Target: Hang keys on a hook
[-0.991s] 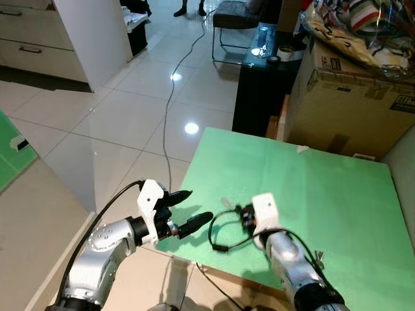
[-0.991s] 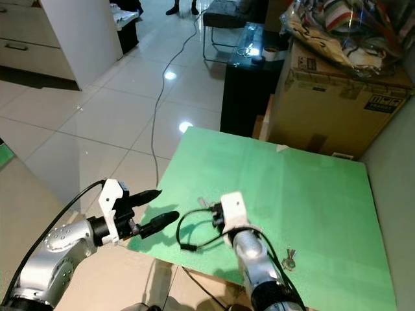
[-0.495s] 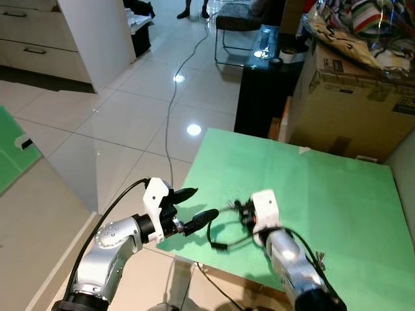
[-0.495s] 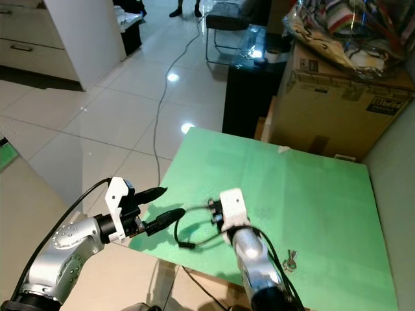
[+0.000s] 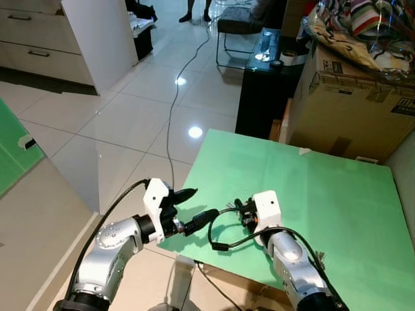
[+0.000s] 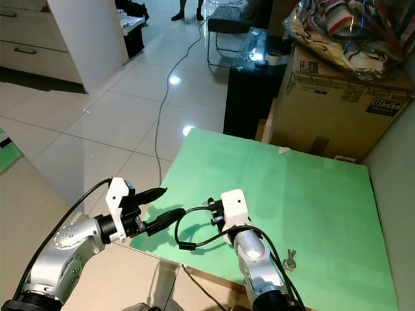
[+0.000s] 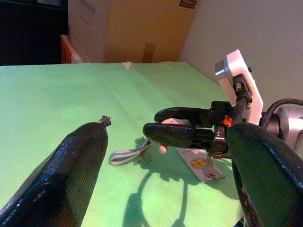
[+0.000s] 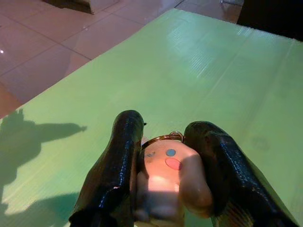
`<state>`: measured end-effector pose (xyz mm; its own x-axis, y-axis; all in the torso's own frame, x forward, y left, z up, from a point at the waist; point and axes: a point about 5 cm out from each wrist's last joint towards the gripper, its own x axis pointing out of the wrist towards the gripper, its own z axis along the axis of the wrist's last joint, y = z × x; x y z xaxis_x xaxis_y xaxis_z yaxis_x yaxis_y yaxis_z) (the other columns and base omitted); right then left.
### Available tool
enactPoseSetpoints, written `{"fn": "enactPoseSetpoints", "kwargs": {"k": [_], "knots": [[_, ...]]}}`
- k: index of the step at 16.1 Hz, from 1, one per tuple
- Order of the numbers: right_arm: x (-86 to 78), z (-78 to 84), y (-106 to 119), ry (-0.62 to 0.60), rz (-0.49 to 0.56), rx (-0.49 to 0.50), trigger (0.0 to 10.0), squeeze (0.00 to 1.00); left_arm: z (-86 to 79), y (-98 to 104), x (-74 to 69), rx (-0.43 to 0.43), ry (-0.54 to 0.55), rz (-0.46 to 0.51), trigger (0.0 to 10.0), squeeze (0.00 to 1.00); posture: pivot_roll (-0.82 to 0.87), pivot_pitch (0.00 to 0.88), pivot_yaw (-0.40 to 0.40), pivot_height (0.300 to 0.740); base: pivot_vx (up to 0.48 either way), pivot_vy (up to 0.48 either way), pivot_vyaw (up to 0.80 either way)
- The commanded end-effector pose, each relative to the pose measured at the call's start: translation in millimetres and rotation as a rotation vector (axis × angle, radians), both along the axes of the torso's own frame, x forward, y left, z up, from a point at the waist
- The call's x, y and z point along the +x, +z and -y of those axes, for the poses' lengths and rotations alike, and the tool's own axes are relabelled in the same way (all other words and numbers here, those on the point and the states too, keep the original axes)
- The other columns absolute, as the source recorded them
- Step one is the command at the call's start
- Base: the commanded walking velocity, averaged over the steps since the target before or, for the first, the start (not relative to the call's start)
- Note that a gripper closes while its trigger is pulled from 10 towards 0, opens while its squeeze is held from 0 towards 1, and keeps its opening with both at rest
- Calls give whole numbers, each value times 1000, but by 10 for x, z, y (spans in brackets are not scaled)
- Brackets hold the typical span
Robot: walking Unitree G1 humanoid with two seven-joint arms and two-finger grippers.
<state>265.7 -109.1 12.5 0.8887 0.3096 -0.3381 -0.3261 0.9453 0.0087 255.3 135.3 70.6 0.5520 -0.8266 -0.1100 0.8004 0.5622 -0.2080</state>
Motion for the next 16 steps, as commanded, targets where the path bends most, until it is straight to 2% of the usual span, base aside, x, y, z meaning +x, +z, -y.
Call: {"fn": "enactPoseSetpoints", "kwargs": {"k": [1, 3, 5, 6, 7, 9, 11, 13, 16], "knots": [[58, 14, 97, -12, 36, 8, 0, 0, -4, 4, 35, 10, 0, 6, 10000, 0, -86, 13, 49, 740, 0, 0, 0], [155, 33, 245, -9, 109, -27, 0, 0, 4, 6, 46, 10, 1, 9, 10000, 0, -86, 10, 49, 740, 0, 0, 0], [236, 57, 367, -31, 147, -6, 0, 0, -25, 0, 124, 37, 105, 24, 10000, 0, -91, 2, 51, 740, 0, 0, 0], [281, 80, 477, -55, 184, 21, 0, 0, -59, -40, 177, 74, 210, 16, 10000, 0, -96, 0, 48, 740, 0, 0, 0], [290, 88, 508, -63, 195, 27, 0, 0, -69, -52, 187, 83, 239, 15, 10000, 0, -96, 0, 48, 740, 0, 0, 0], [295, 133, 671, -89, 268, 36, 0, 0, -239, -53, 308, 52, 553, -10, 10000, 0, -99, 0, 37, 740, 0, 0, 0], [243, 225, 759, -122, 315, 24, 0, 0, -335, -39, 325, 45, 719, -6, 10000, 0, -96, 0, 25, 740, 0, 0, 0], [107, 330, 780, -156, 339, 6, 0, 0, -297, 16, 319, 72, 784, 23, 10000, 0, -88, 0, 20, 740, 0, 0, 0], [61, 400, 731, -192, 330, 5, 0, 0, -223, 2, 333, 95, 819, 19, 10000, 0, -85, 0, 21, 740, 0, 0, 0]]}}
